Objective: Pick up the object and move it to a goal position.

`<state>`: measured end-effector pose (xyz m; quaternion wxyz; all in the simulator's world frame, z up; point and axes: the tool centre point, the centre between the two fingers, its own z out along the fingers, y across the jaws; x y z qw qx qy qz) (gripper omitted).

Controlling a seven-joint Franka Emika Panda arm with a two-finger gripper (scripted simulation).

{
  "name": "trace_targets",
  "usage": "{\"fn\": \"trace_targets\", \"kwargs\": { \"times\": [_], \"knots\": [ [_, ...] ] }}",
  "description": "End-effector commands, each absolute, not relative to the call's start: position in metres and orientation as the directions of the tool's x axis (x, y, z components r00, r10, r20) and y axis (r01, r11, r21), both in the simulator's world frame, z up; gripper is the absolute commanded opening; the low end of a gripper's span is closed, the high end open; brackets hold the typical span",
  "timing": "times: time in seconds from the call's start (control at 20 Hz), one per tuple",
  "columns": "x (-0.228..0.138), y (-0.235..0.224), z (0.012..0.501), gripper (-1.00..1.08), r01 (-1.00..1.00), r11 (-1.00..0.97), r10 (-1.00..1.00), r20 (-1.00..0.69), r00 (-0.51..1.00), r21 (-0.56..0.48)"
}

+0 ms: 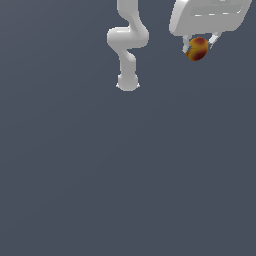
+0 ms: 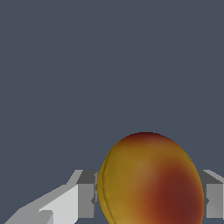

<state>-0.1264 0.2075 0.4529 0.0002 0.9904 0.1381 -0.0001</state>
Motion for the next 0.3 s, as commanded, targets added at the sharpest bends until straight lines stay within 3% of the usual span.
{"fn": "trace_targets", "kwargs": {
  "times": [0.0,0.25],
  "knots": [
    [-0.127,0.2115,0.4597,-1.0,0.272,-0.962,0.272,0.0,0.962,0.0],
    [-0.1267,0.2138,0.4626,-1.0,0.272,-0.962,0.272,0.0,0.962,0.0]
  ]
}}
